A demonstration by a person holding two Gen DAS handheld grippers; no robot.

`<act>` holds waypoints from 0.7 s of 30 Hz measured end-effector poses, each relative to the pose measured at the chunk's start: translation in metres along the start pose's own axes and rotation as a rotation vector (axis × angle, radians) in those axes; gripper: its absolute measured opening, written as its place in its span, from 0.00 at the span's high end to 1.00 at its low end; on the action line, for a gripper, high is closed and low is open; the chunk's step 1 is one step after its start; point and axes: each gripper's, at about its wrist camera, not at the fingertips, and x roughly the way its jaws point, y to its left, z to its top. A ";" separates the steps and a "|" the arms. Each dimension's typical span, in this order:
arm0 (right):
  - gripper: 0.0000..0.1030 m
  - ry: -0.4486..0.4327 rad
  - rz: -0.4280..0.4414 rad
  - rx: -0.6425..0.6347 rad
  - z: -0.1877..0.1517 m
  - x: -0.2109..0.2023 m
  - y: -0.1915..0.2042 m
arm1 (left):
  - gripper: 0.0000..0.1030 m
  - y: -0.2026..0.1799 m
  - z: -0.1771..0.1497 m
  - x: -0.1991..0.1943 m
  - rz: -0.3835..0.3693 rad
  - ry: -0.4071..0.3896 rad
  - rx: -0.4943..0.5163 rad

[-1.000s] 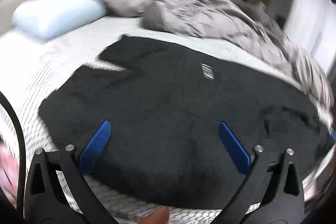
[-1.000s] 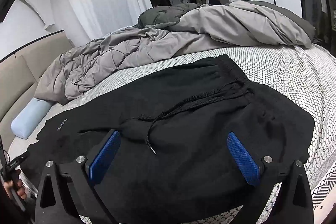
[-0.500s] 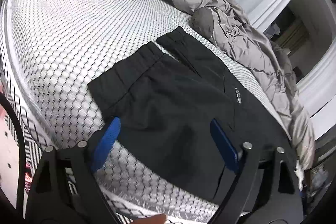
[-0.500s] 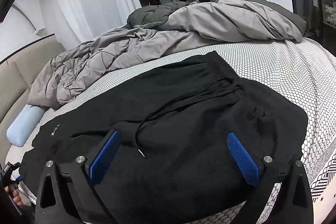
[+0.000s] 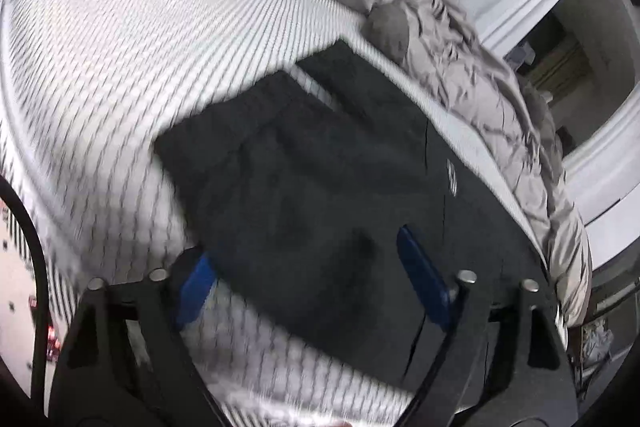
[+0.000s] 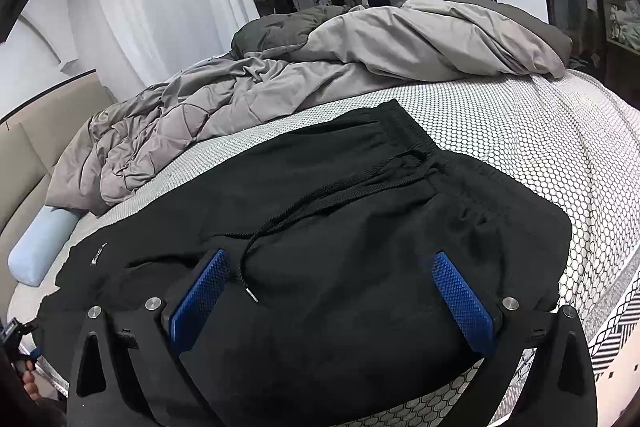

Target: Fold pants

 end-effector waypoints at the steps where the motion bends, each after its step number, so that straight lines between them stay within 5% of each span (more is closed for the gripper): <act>1: 0.00 0.003 0.000 0.005 0.000 0.000 -0.001 | 0.78 -0.001 0.007 0.002 0.011 -0.009 0.000; 3: 0.00 0.000 -0.003 0.010 0.001 -0.002 -0.003 | 0.99 -0.003 0.017 0.002 0.009 -0.049 0.003; 8: 0.00 -0.022 -0.036 0.058 0.000 -0.011 -0.025 | 1.00 0.007 0.026 -0.022 -0.028 -0.168 -0.029; 10: 0.00 -0.028 -0.018 0.101 -0.001 -0.015 -0.037 | 1.00 0.017 0.024 -0.015 0.027 -0.139 -0.055; 13: 0.00 -0.028 -0.019 0.181 -0.002 -0.021 -0.058 | 0.99 0.025 0.026 -0.006 0.013 -0.099 -0.098; 19: 0.00 -0.067 -0.133 0.365 -0.017 -0.042 -0.102 | 0.99 0.015 0.028 0.000 0.042 -0.119 -0.060; 21: 0.10 -0.013 -0.101 0.461 -0.022 -0.032 -0.120 | 0.99 0.017 0.029 0.001 0.028 -0.113 -0.072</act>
